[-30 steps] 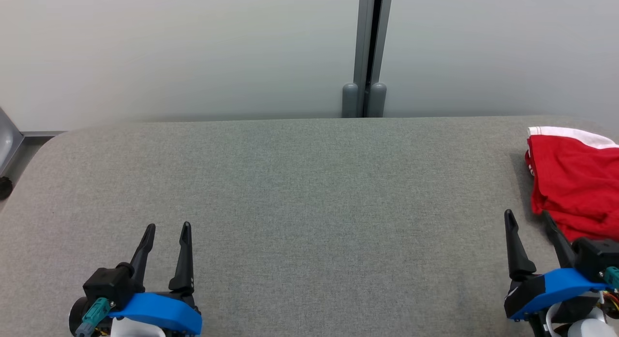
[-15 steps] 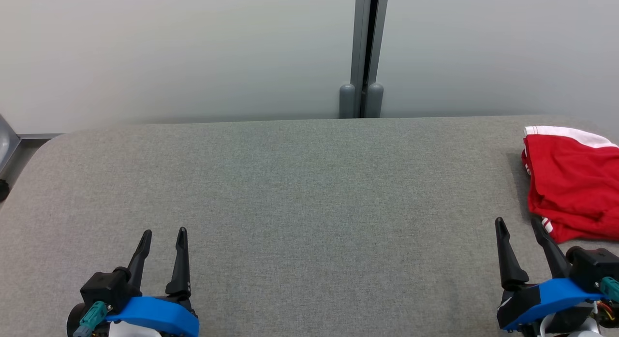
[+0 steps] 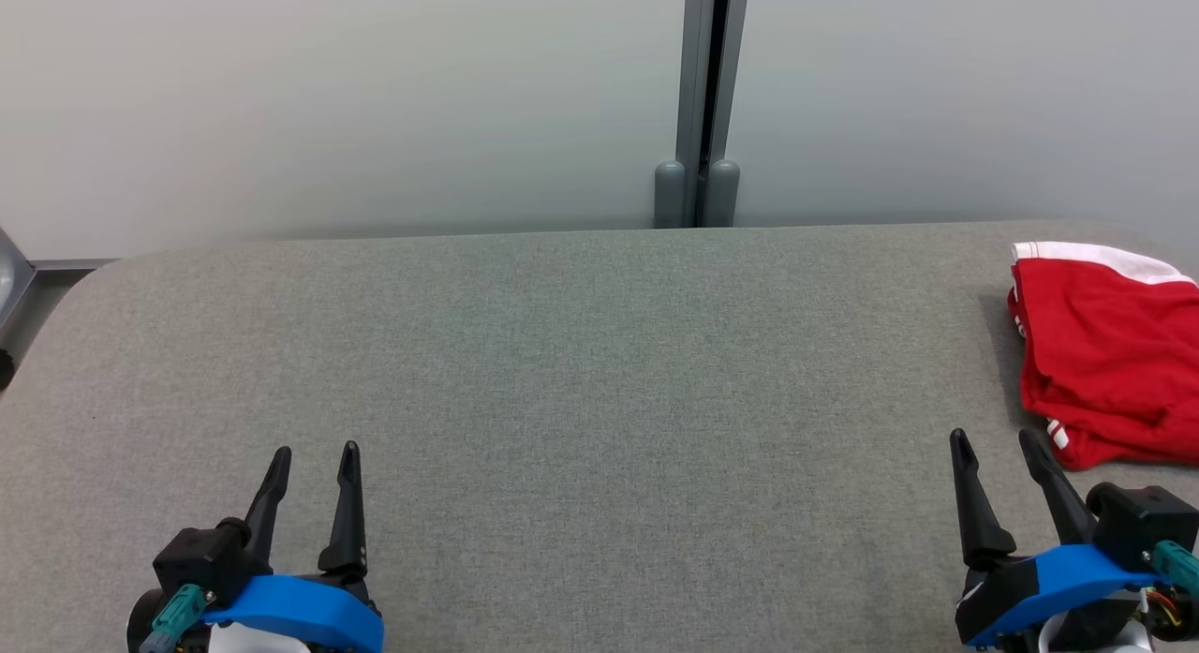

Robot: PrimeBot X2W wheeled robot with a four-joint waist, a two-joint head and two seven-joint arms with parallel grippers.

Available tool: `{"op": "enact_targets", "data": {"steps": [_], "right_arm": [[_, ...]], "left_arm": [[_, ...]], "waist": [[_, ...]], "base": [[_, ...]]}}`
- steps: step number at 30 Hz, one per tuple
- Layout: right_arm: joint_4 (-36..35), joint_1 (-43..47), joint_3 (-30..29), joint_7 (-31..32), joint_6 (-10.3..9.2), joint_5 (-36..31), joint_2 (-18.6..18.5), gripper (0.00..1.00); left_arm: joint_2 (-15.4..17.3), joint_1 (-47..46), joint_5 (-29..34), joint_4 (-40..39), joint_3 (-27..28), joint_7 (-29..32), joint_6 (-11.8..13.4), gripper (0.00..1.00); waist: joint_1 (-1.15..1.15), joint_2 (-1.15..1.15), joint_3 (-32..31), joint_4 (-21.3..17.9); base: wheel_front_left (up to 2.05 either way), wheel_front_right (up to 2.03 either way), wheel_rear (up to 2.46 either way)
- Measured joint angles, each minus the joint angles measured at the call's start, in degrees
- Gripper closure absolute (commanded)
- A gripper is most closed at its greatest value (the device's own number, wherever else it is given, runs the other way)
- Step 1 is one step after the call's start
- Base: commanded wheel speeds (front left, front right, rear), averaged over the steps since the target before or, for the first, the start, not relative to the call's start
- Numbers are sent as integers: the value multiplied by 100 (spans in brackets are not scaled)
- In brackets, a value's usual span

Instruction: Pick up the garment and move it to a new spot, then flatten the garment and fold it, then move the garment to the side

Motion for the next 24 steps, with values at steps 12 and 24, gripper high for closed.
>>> {"op": "enact_targets", "data": {"steps": [12,24], "right_arm": [[443,104,24,54,0,189,73,100],[449,88,20,186,0,1490,73,100]], "left_arm": [[-134,386,-218,341,-111,109,-18,100],[-203,372,-1328,167,107,435,-18,100]], "waist": [[0,0,-12,1],[1,0,-6,-6]], "base": [[0,0,0],[0,0,0]]}}
